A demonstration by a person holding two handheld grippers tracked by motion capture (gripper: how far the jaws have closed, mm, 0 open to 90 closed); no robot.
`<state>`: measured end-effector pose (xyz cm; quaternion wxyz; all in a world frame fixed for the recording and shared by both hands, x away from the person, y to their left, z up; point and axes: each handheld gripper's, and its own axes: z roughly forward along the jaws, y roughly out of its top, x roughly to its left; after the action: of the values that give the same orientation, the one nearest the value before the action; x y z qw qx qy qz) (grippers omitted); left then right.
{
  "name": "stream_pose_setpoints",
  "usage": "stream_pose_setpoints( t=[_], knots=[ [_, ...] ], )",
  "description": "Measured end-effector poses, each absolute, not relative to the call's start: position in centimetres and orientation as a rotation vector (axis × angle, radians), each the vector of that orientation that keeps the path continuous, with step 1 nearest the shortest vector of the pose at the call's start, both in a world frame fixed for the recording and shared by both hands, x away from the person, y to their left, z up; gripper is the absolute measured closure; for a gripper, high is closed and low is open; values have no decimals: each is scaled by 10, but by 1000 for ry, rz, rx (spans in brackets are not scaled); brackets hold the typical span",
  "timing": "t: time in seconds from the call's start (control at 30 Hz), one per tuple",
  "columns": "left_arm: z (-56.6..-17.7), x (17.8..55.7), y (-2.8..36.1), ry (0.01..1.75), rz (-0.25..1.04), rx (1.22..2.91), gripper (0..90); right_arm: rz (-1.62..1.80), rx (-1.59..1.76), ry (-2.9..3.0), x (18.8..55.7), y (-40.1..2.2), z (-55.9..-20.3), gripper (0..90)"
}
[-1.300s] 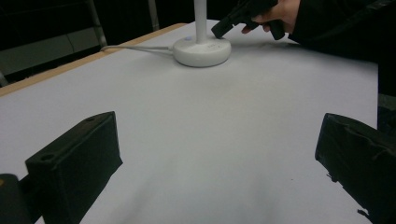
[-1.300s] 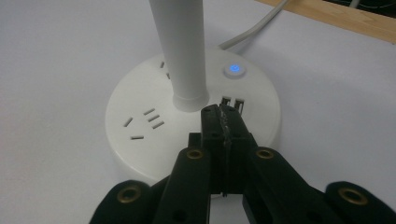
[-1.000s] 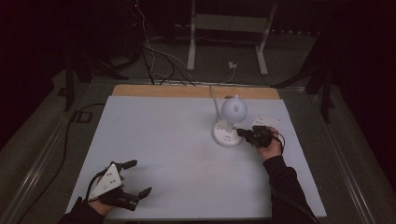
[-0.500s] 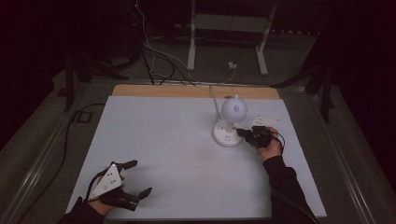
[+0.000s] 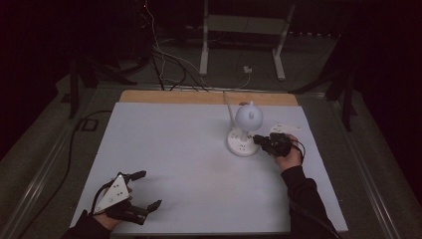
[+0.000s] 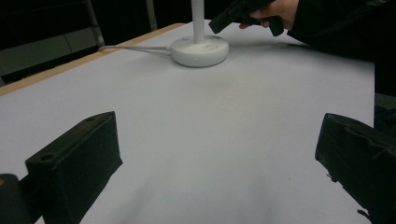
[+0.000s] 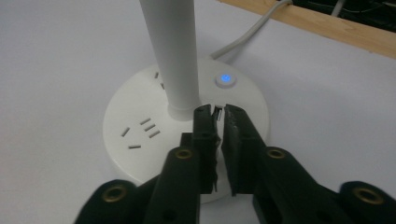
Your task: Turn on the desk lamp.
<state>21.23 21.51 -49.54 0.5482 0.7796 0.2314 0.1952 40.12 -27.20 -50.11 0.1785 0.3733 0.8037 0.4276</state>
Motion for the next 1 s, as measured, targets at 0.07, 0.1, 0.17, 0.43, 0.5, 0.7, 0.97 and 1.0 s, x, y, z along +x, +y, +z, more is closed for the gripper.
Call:
stream_pose_setpoints(
  t=[0.07,0.1,0.17,0.43,0.5,0.7,0.97,1.0],
  knots=[
    [-495,212,215,550,461,1847,5,1208,1055,2276,402,-271,-500,900],
    [-495,212,215,550,461,1848,5,1208,1053,2282,402,-271,-500,900],
    [-495,212,215,550,462,1847,5,1190,1049,2294,403,-269,-503,900],
    [-496,212,215,550,461,1846,5,1190,1065,2298,404,-268,-508,900],
    [-496,212,215,550,461,1848,5,1190,1064,2296,403,-268,-509,900],
    [-496,212,215,549,461,1848,5,1192,1065,2295,404,-268,-509,900],
    [-496,212,215,550,462,1848,5,1151,1029,2318,404,-260,-508,900],
    [-496,212,215,549,462,1848,5,1163,1036,2314,404,-261,-509,900]
  ],
)
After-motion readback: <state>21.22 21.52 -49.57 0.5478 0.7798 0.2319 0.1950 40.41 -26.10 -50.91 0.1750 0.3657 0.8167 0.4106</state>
